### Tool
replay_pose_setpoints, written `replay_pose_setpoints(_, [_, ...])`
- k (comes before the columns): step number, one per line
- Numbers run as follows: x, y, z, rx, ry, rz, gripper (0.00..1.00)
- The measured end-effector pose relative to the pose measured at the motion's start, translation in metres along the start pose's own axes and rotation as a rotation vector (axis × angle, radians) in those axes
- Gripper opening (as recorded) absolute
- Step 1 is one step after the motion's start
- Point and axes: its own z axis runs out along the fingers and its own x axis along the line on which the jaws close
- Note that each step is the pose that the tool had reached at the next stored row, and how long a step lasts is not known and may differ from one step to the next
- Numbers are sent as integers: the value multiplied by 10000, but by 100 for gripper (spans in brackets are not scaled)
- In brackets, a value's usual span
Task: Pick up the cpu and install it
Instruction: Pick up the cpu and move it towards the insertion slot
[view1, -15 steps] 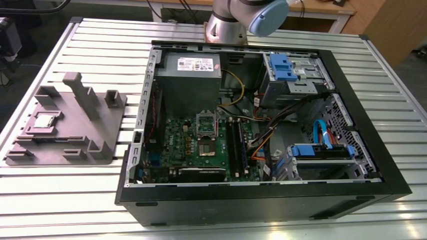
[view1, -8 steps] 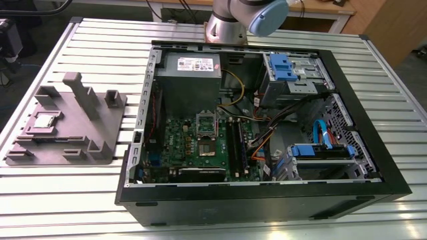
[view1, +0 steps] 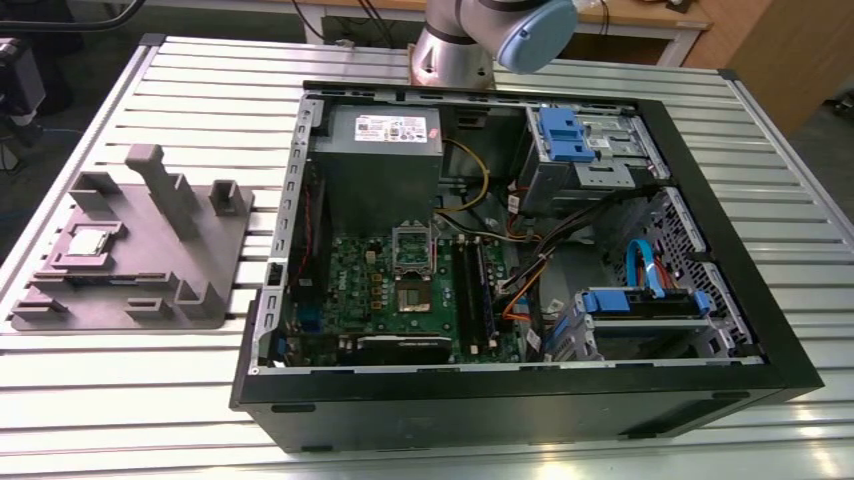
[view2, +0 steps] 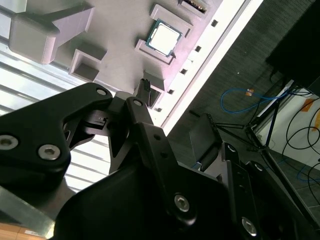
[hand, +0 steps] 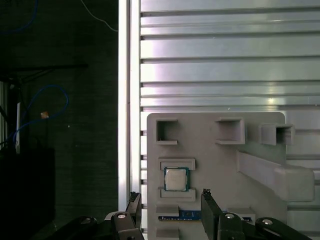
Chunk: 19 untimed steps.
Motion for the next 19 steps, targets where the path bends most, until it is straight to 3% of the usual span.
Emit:
replay_pose_setpoints(7, [-1, -29, 14, 5, 0, 2, 59])
replay_pose_setpoints(12, [-1, -34, 27, 2, -58, -2, 59])
replay_pose_setpoints(19, [-6, -74, 94, 1, -80, -4, 59])
